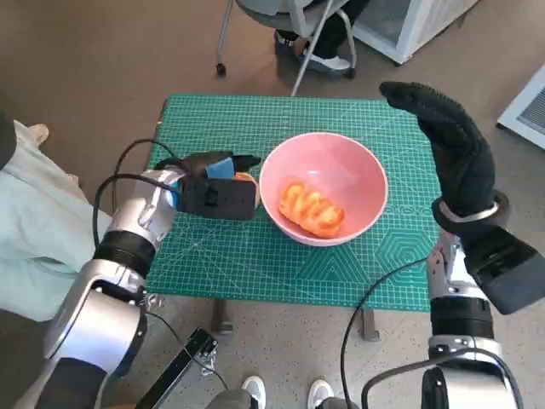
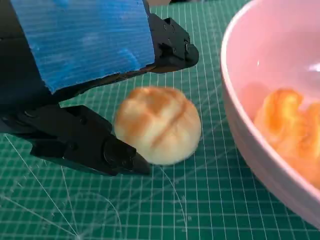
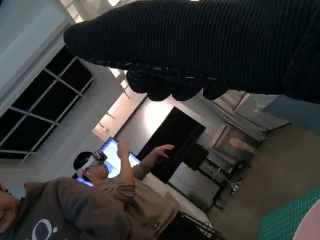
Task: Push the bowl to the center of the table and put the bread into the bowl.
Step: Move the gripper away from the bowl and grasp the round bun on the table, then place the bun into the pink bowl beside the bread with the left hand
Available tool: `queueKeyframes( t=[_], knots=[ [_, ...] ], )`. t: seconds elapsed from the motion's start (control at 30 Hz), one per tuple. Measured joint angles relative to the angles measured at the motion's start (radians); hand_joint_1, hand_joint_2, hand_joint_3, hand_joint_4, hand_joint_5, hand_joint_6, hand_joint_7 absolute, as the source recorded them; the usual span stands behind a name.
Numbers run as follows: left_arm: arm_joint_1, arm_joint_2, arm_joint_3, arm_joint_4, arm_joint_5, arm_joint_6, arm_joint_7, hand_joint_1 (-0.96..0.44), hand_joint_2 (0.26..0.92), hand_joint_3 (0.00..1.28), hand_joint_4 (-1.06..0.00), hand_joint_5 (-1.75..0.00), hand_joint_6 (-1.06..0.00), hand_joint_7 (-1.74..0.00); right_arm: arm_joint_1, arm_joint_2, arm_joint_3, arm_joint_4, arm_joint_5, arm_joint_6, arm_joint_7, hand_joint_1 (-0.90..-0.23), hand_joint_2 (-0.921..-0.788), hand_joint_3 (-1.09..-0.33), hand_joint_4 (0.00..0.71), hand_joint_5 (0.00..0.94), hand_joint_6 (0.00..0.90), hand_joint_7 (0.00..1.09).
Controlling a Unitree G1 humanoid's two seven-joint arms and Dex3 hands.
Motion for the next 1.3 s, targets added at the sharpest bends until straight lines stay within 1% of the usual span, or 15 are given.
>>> queueKeyframes(
  t=[0.13, 0.27, 0.33, 0.4, 0.43, 0.47, 0.53, 0.57, 0.6, 0.63, 0.73, 0.83, 0.97, 1.13, 1.3],
  knots=[
    [0.0, -0.019, -0.009, 0.022, 0.006, 0.013, 0.02, -0.13, 0.831, 0.02, -0.24, -0.02, -0.39, -0.04, 0.0, 0.0, 0.0, -0.001, -0.002, -0.002, 0.0, -0.643, -0.921, -0.75, 0.3, 0.003, 0.005, 0.82],
    [0.0, -0.037, -0.022, 0.04, 0.017, 0.03, 0.043, -0.12, 0.865, 0.03, -0.3, -0.04, -0.45, -0.06, 0.001, 0.0, 0.0, -0.002, -0.003, -0.002, -0.002, -0.643, -0.921, -0.749, 0.301, 0.003, 0.006, 0.82],
    [0.0, -0.044, -0.032, 0.045, 0.029, 0.034, 0.056, -0.12, 0.891, 0.03, -0.4, -0.06, -0.52, -0.09, 0.001, 0.0, 0.0, -0.004, -0.003, -0.002, -0.003, -0.643, -0.921, -0.749, 0.302, 0.003, 0.007, 0.82],
    [0.0, -0.046, -0.038, 0.047, 0.037, 0.035, 0.069, -0.12, 0.905, 0.03, -0.47, -0.06, -0.57, -0.11, 0.001, 0.0, 0.0, -0.006, -0.003, -0.002, -0.003, -0.643, -0.921, -0.749, 0.302, 0.003, 0.008, 0.82],
    [0.0, -0.046, -0.041, 0.047, 0.04, 0.035, 0.075, -0.12, 0.911, 0.04, -0.55, -0.09, -0.62, -0.14, 0.001, 0.0, 0.0, -0.007, -0.003, -0.002, -0.003, -0.643, -0.921, -0.749, 0.302, 0.003, 0.008, 0.82],
    [0.0, -0.046, -0.044, 0.048, 0.042, 0.035, 0.082, -0.11, 0.913, 0.04, -0.57, -0.1, -0.64, -0.14, 0.002, 0.0, 0.0, -0.008, -0.002, -0.002, -0.002, -0.643, -0.921, -0.749, 0.302, 0.003, 0.008, 0.82],
    [0.0, -0.045, -0.049, 0.048, 0.046, 0.034, 0.093, -0.2, 0.916, 0.11, -0.66, -0.14, -0.59, -0.59, 0.003, 0.0, 0.0, -0.01, -0.001, -0.002, -0.002, -0.644, -0.921, -0.749, 0.302, 0.003, 0.008, 0.82],
    [0.0, -0.044, -0.051, 0.048, 0.048, 0.034, 0.098, -0.18, 0.918, 0.14, -0.65, -0.39, -0.55, -0.88, 0.004, 0.0, 0.0, -0.011, -0.001, -0.002, -0.002, -0.645, -0.921, -0.749, 0.301, 0.003, 0.008, 0.82],
    [0.0, -0.043, -0.053, 0.049, 0.048, 0.032, 0.101, -0.12, 0.919, 0.17, -0.61, -0.72, -0.52, -1.05, 0.004, 0.0, 0.0, -0.011, 0.0, -0.002, -0.002, -0.645, -0.921, -0.749, 0.301, 0.003, 0.008, 0.82],
    [0.0, -0.041, -0.053, 0.049, 0.048, 0.03, 0.103, -0.08, 0.92, 0.17, -0.59, -0.91, -0.52, -1.16, 0.004, 0.0, 0.0, -0.011, 0.0, -0.002, -0.002, -0.645, -0.921, -0.749, 0.301, 0.003, 0.008, 0.82],
    [0.0, -0.035, -0.053, 0.049, 0.048, 0.023, 0.107, -0.03, 0.92, 0.16, -0.58, -1.11, -0.53, -1.28, 0.004, 0.0, 0.0, -0.011, 0.004, -0.002, -0.001, -0.646, -0.921, -0.747, 0.302, 0.003, 0.009, 0.82],
    [0.0, -0.026, -0.051, 0.05, 0.047, 0.017, 0.107, -0.01, 0.921, 0.14, -0.59, -1.14, -0.56, -1.31, 0.004, -0.001, 0.0, -0.011, 0.007, -0.002, 0.003, -0.646, -0.921, -0.746, 0.302, 0.003, 0.01, 0.82],
    [0.0, -0.002, -0.034, 0.051, 0.035, -0.004, 0.107, 0.0, 0.92, 0.12, -0.61, -1.14, -0.59, -1.3, 0.004, -0.001, 0.0, -0.011, 0.008, -0.002, 0.004, -0.646, -0.921, -0.747, 0.302, 0.003, 0.01, 0.82],
    [-0.002, 0.037, -0.002, 0.048, 0.02, -0.027, 0.113, 0.0, 0.92, 0.11, -0.62, -1.15, -0.61, -1.27, 0.004, -0.001, 0.0, -0.011, 0.008, -0.002, 0.004, -0.645, -0.921, -0.748, 0.301, 0.002, 0.01, 0.82],
    [-0.022, 0.077, 0.027, 0.03, 0.013, -0.042, 0.144, 0.0, 0.92, 0.1, -0.62, -1.16, -0.61, -1.26, 0.004, -0.001, -0.001, -0.009, 0.008, -0.002, 0.005, -0.646, -0.921, -0.748, 0.301, 0.002, 0.009, 0.82]
  ],
)
